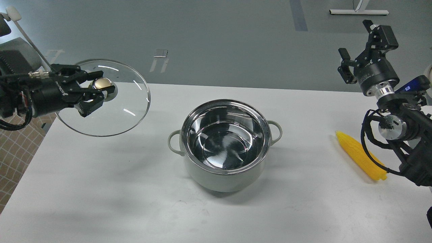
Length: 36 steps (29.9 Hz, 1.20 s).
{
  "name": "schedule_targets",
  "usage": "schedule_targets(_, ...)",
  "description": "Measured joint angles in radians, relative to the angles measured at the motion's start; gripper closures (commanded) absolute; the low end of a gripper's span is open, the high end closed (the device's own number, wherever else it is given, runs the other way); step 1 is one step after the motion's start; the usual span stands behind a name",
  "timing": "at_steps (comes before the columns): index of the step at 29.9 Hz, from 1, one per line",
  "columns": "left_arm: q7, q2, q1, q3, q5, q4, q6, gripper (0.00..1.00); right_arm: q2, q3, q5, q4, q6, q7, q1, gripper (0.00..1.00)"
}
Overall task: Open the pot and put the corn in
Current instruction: 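Lower the glass lid onto the table beside the pot and release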
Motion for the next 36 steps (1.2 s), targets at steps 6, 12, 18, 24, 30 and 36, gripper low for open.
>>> schedule_targets(6,0.0,-0.089,0.091,0.0,-0.121,0.168,0.103,0.88,0.0,-0.002,-0.001,0.0,0.0,0.0,-0.001,0.0)
schedule_targets(12,0.0,-0.23,0.15,0.001,-0.195,0.355,0.195,0.88,-0.001,-0.002,-0.002,-0.001,0.0,0.0,-0.001,0.0)
schedule_targets(18,0.0,-0.323,0.194,0.002,-0.234,0.445,0.283,0.88,-0.001,-0.004,-0.002,-0.002,0.0,0.0,-0.001,0.0)
schedule_targets(24,0.0,-0.398,0.203,0.001,-0.253,0.508,0.333,0.86,-0.001,-0.008,-0.002,-0.001,0.0,0.0,-0.004,0.0)
schedule_targets(30,0.0,-0.417,0.241,0.001,-0.265,0.517,0.336,0.84,0.0,-0.008,-0.002,0.0,0.0,0.0,-0.008,0.0)
schedule_targets(36,0.0,-0.438,0.25,0.001,-0.286,0.525,0.336,0.76,0.0,-0.008,-0.002,0.0,0.0,0.0,-0.011,0.0)
